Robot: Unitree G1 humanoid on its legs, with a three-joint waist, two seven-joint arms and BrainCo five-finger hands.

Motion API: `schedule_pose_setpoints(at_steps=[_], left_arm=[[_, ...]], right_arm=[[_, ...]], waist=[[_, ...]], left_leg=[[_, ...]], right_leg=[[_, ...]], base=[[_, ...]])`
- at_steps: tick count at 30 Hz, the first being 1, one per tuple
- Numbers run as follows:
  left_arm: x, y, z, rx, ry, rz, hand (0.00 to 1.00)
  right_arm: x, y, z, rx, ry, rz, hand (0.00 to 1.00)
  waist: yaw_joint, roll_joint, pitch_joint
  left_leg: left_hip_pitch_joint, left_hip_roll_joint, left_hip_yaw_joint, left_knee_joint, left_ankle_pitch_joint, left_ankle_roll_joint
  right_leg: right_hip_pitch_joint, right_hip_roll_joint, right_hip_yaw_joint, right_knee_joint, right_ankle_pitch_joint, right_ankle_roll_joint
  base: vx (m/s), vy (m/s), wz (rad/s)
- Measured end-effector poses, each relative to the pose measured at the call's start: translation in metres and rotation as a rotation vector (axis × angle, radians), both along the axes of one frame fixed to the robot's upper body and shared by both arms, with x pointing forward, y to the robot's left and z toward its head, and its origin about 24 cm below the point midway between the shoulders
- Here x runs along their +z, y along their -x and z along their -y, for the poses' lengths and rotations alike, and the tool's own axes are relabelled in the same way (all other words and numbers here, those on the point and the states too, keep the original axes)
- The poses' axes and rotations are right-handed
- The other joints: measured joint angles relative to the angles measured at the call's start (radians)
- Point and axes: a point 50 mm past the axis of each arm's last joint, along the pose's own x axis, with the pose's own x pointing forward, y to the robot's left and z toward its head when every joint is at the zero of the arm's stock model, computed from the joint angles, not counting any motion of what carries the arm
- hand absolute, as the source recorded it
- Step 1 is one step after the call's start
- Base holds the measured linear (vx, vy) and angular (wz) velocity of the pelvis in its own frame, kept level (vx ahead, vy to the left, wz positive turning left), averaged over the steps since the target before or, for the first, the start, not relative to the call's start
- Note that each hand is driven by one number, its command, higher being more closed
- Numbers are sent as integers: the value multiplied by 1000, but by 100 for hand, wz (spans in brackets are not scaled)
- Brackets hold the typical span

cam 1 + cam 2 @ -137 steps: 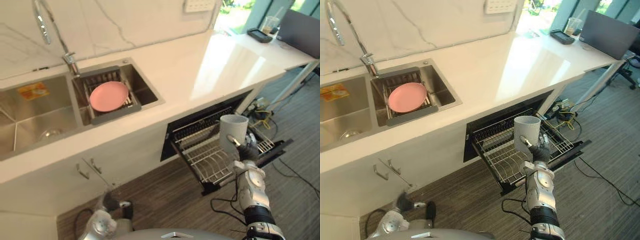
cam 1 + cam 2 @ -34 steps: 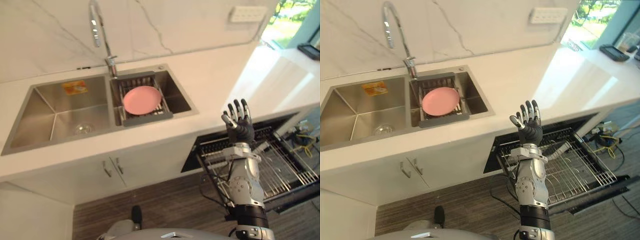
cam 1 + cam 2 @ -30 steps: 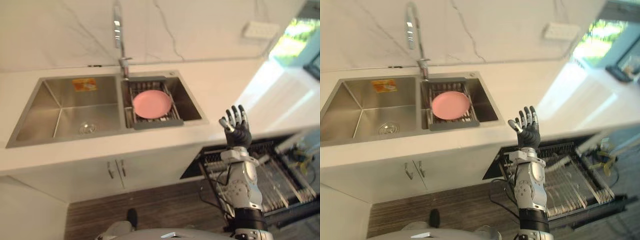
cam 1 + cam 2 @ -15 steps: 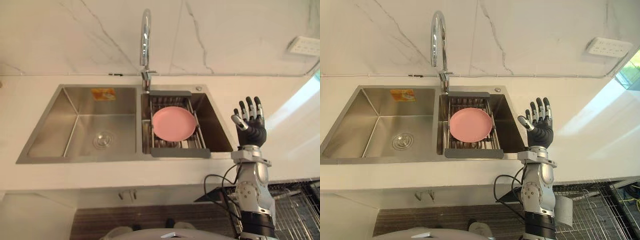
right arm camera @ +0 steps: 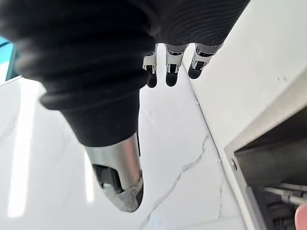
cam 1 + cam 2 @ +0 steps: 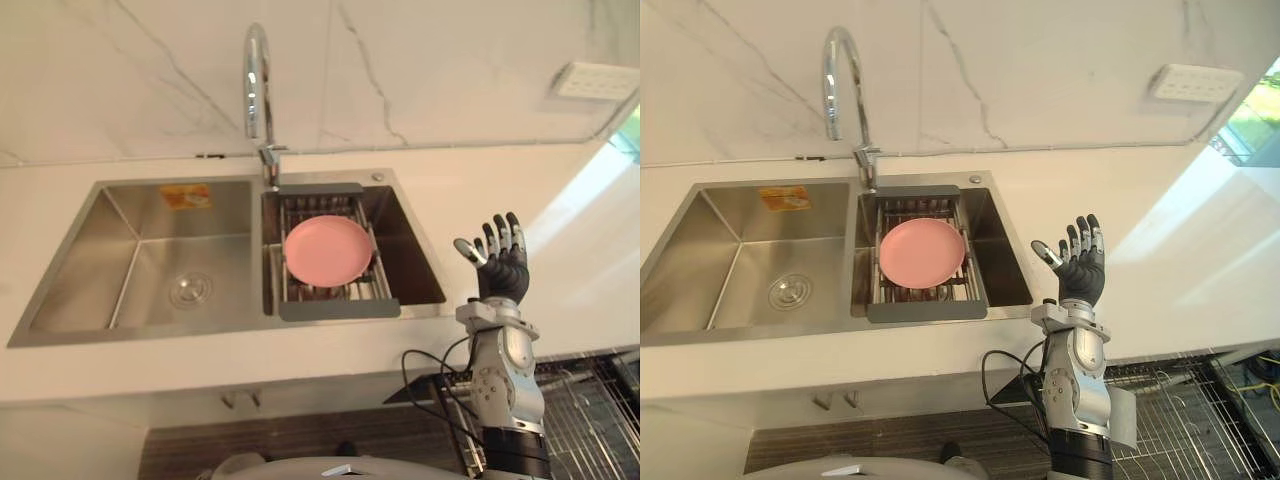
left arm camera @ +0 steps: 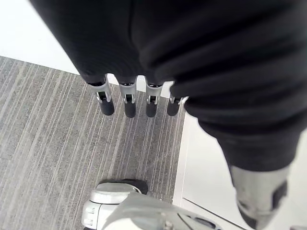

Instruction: Walk over to the sink, pick up the cup, carry it to the dishwasher, place the cup inside the dishwasher, then close the dishwasher door

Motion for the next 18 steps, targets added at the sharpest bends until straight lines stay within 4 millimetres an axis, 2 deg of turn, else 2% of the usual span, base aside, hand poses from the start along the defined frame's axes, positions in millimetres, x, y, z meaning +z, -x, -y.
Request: schedule_pose_setpoints(at_steps=[5, 8, 10, 12, 18], left_arm=[[0, -2, -5, -10, -7, -12, 0], [0, -2, -5, -10, -7, -12, 0], [0, -2, -5, -12, -5, -11, 0], [0, -4, -4, -15, 2, -7, 0], [1, -7, -7, -64, -8, -9, 0]], right_arm=[[18, -6, 13, 82, 445, -106, 0], [31, -15, 10, 131, 583, -101, 0], [43, -25, -1, 188, 703, -79, 0], [47, -31, -11, 237, 778, -75, 0], [44, -46, -38, 411, 971, -99, 0]], waist=[[-22, -7, 1], [-24, -13, 0], [-22, -15, -1], [-18, -20, -5], [-5, -35, -8]], left_leg=[[19, 1, 20, -16, 0, -3], [23, 2, 23, -17, 0, -3], [24, 2, 27, -21, 3, -2], [23, 2, 25, -35, 13, -3], [23, 0, -9, -65, 36, -5]], right_leg=[[2, 2, 14, -1, 0, 1], [1, 2, 8, -1, -2, 2], [-2, 0, -6, -2, -7, 4], [-8, -3, -27, -1, -6, 3], [-6, -3, -73, -1, 1, -5]], base=[[-3, 11, -12], [-17, 6, -5], [-14, 0, -5], [-1, -6, 3], [10, -8, 16]])
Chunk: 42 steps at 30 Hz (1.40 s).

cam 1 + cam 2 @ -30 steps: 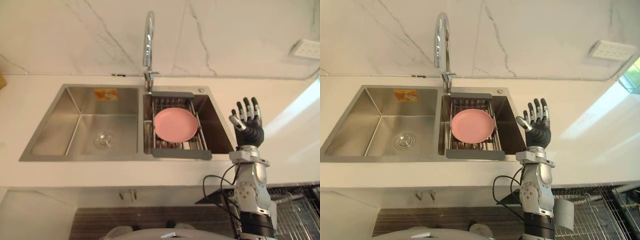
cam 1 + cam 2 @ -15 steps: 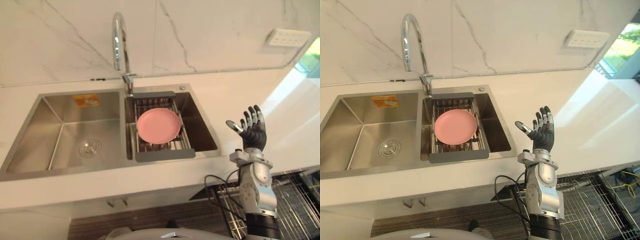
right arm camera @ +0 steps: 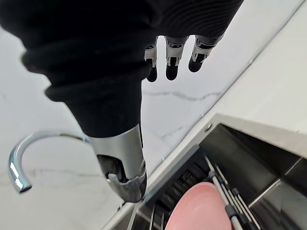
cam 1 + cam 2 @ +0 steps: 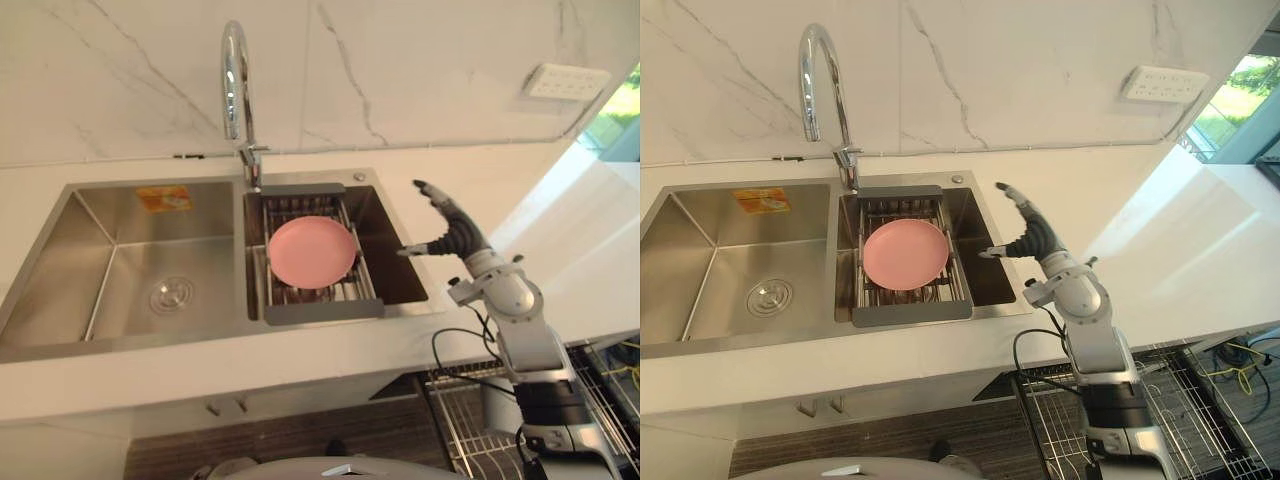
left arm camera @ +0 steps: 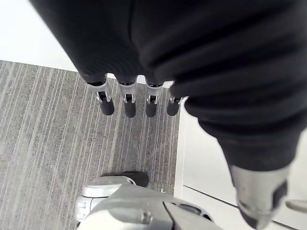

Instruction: Walk over to the sink, pick up the cup, carry it to the dishwasher, place the cup inside the dishwasher, then close the dishwasher door

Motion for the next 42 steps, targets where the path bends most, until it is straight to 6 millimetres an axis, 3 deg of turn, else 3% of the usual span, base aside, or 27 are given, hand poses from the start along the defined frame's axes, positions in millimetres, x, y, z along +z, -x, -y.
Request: schedule_pose_setpoints(at_steps=[6, 10, 23, 31, 35, 42], left_arm=[[1, -1, -4, -49, -20, -16, 0], [2, -1, -6, -80, -35, -28, 0], [2, 3, -5, -108, -31, -50, 0], [4, -2, -7, -134, -41, -32, 0], [5, -5, -6, -154, -42, -21, 0], [5, -7, -6, -166, -41, -15, 0]], right_arm=[[-6, -8, -20, 93, 168, -11, 0], [-23, -13, -30, 109, 336, -23, 0], [-44, -22, -47, 147, 583, -35, 0], [-74, -24, -42, 144, 692, -146, 0], [-97, -24, -27, 92, 744, -244, 0], [-104, -27, -17, 10, 776, -229, 0]], waist=[[12, -21, 0], [31, -32, 4], [55, -38, 7], [75, -50, 21], [94, -45, 25], [104, -41, 41]], left_leg=[[-1, -11, -37, -10, 16, 6], [-3, -23, -59, -39, 42, 12], [-18, -35, -88, -39, 60, 18], [-26, -41, -109, -38, 64, 21], [-32, -44, -118, -37, 68, 25], [-34, -53, -140, -37, 72, 30]], right_leg=[[12, -11, -38, 0, -2, 2], [12, -20, -61, 0, 2, 5], [12, -32, -87, 0, 7, 7], [12, -38, -105, 0, 8, 11], [12, -41, -112, 4, 10, 11], [20, -49, -136, 7, 12, 16]], base=[[-10, 23, 20], [-38, 38, 17], [-16, 35, 7], [12, 35, 6], [35, 34, 10], [18, 34, 9]])
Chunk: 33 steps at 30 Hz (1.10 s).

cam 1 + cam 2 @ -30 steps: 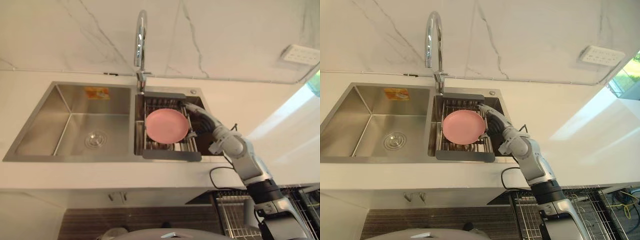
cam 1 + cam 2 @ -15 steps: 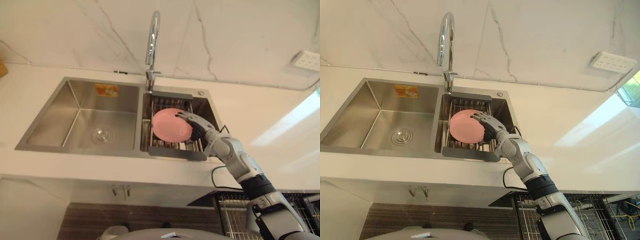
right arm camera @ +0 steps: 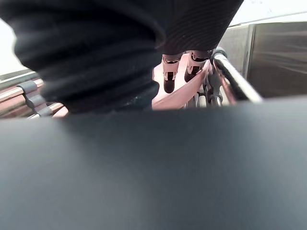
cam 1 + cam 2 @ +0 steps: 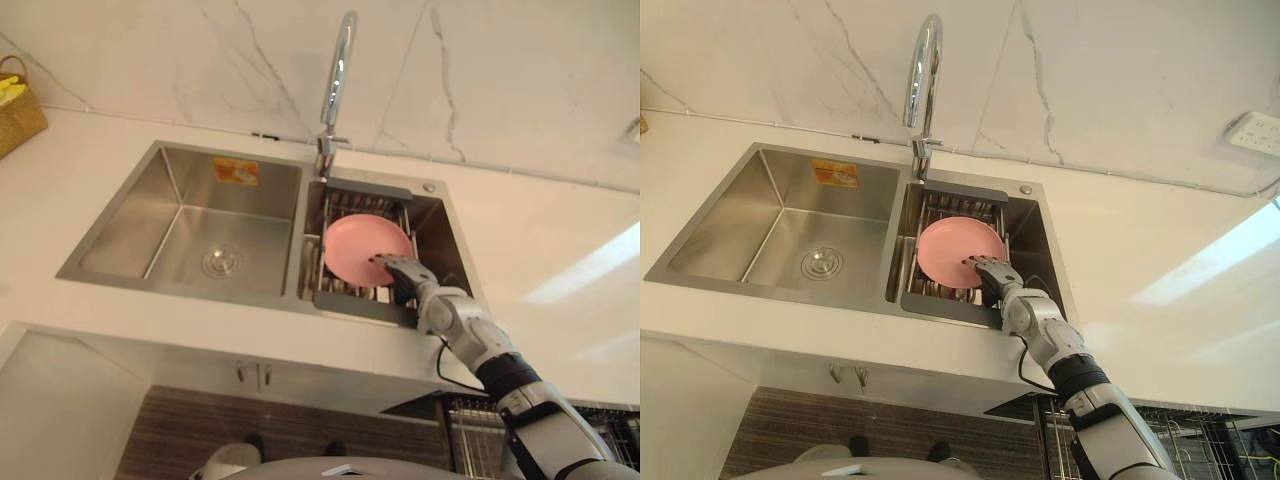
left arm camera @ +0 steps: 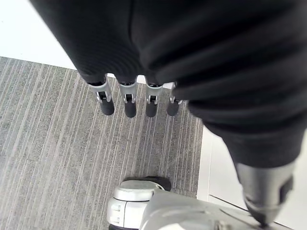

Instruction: Walk over to the sink, pick up the cup, carry it to the dishwasher, place the cup inside the dishwasher, then close the dishwasher door

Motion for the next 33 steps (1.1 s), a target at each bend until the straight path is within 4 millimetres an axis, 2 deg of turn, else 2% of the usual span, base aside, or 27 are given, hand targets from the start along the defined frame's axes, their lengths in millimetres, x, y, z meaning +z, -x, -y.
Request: schedule_pose_setpoints(at_steps=[11, 20, 33], left_arm=[[1, -2, -3, -38, -19, 3, 0], [2, -3, -7, -91, -38, 8, 0], [2, -2, -7, -126, -50, 5, 0]], right_arm=[[-5, -8, 14, -114, 84, 122, 0], [-7, -10, 16, -191, 66, 240, 0], [-10, -9, 22, -283, -4, 291, 0]], waist=[[26, -8, 7], [51, -19, 6], [67, -23, 9]], left_leg=[[1, -8, -27, -25, 9, -6], [8, -22, -46, -39, 18, -6], [26, -26, -53, -62, 21, -3]], right_leg=[[12, -6, -18, 0, -9, 9], [25, -19, -35, 1, -10, 18], [25, -27, -40, 28, -29, 23]], base=[[-11, 22, 7], [24, 34, 9], [2, 2, 0]])
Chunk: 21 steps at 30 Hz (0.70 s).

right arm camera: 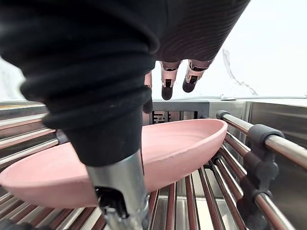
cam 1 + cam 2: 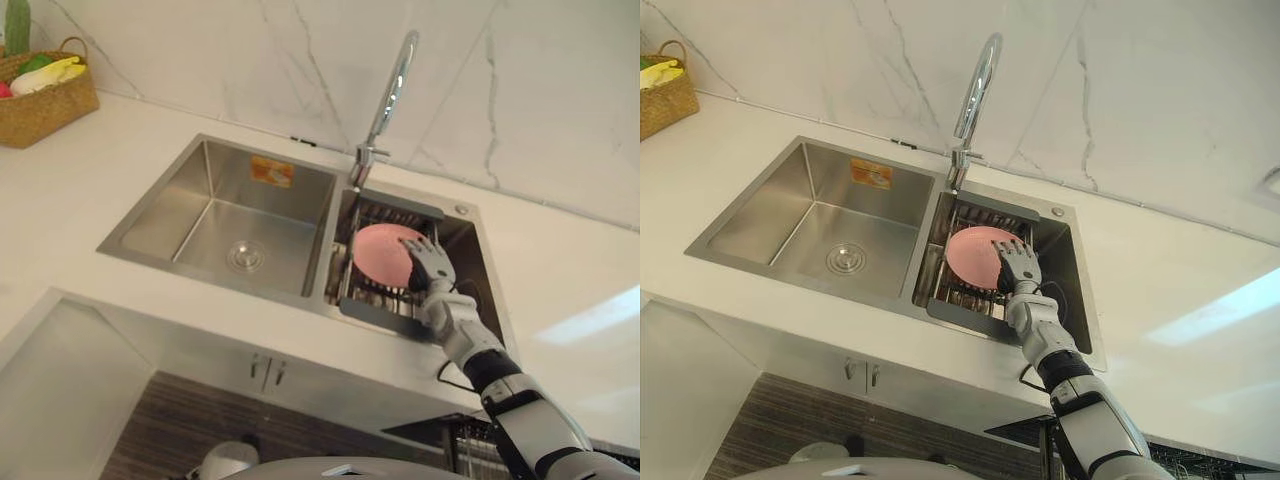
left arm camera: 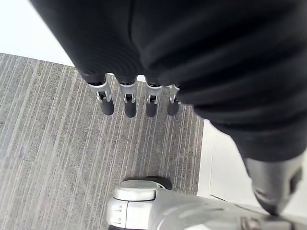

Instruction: Walk over to the sink, pick up the cup, carry it to the dishwasher, place the cup inside the dishwasher, then close the dishwasher door

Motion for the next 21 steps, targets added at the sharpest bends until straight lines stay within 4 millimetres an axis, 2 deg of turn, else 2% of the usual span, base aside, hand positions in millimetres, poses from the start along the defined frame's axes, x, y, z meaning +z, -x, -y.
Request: schedule_pose_setpoints(at_steps=[12, 13, 21], left_arm=[[0, -1, 0, -40, -6, 1, 0], [0, -1, 0, -40, -5, 0, 0], [0, -2, 0, -75, -15, -1, 0]], right_arm=[[1, 1, -2, -31, -12, 76, 0], [1, 1, -2, -30, -12, 76, 100], [4, -1, -4, -15, -26, 102, 100]], waist=[[-1, 3, 3], [-1, 3, 3], [7, 9, 7]], left_leg=[[8, 0, 6, -1, 0, 0], [8, 0, 6, -1, -1, 1], [7, 0, 5, -1, -1, 1]], right_leg=[[2, -1, 8, 7, -9, -5], [2, -1, 8, 7, -9, -5], [2, -1, 7, 7, -10, -4]], base=[[0, 0, 0], [0, 0, 0], [0, 0, 0]])
